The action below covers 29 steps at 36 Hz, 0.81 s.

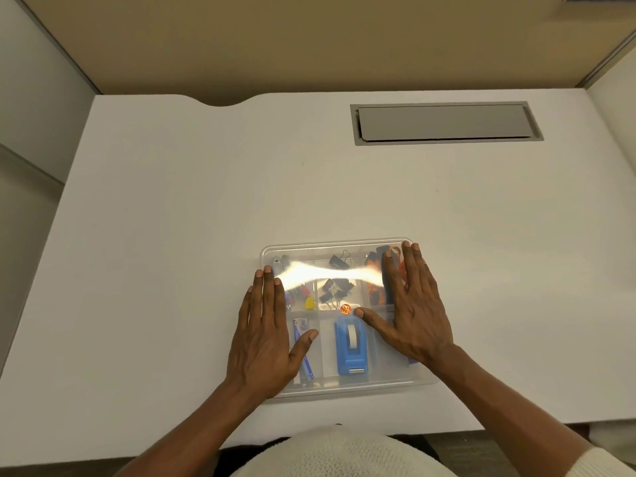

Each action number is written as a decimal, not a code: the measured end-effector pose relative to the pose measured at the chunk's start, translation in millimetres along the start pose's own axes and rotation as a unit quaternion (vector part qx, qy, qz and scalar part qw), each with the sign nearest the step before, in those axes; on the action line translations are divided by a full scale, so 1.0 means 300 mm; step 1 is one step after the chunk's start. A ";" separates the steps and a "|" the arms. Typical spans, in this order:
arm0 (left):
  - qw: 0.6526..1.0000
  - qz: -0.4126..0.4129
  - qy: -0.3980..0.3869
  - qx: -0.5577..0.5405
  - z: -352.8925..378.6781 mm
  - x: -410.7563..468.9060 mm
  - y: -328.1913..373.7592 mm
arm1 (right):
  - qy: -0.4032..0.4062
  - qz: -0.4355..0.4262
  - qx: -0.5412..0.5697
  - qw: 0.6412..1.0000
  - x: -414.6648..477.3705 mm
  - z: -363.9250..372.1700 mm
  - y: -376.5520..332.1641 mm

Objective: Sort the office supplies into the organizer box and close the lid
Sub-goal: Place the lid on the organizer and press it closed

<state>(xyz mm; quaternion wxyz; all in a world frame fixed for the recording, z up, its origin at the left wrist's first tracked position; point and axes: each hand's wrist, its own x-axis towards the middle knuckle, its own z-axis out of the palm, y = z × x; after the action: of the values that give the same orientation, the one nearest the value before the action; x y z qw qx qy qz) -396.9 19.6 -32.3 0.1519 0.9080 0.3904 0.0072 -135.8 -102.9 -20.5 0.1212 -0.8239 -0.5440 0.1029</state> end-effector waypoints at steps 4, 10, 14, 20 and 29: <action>0.998 -0.007 -0.024 0.054 -0.035 0.062 -0.017 | 0.006 -0.004 0.010 1.000 -0.012 -0.010 0.001; 1.000 0.009 0.009 0.001 -0.058 0.147 -0.005 | 0.020 -0.010 0.010 1.000 -0.020 -0.024 -0.009; 0.999 0.049 0.003 0.015 -0.048 0.152 -0.020 | 0.024 -0.014 0.018 0.999 -0.026 -0.016 -0.011; 0.999 0.048 -0.002 0.024 -0.024 0.160 -0.029 | 0.019 -0.018 0.021 0.999 -0.021 -0.019 -0.002; 0.996 0.048 -0.040 0.066 -0.056 0.173 0.006 | -0.027 0.032 -0.045 0.998 -0.016 -0.045 -0.005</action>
<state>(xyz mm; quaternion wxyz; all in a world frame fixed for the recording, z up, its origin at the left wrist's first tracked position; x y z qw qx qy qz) -361.6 60.0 -21.1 0.1066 0.9334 0.3392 -0.0477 -134.9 -107.9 -7.0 0.0657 -0.8425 -0.5244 0.1043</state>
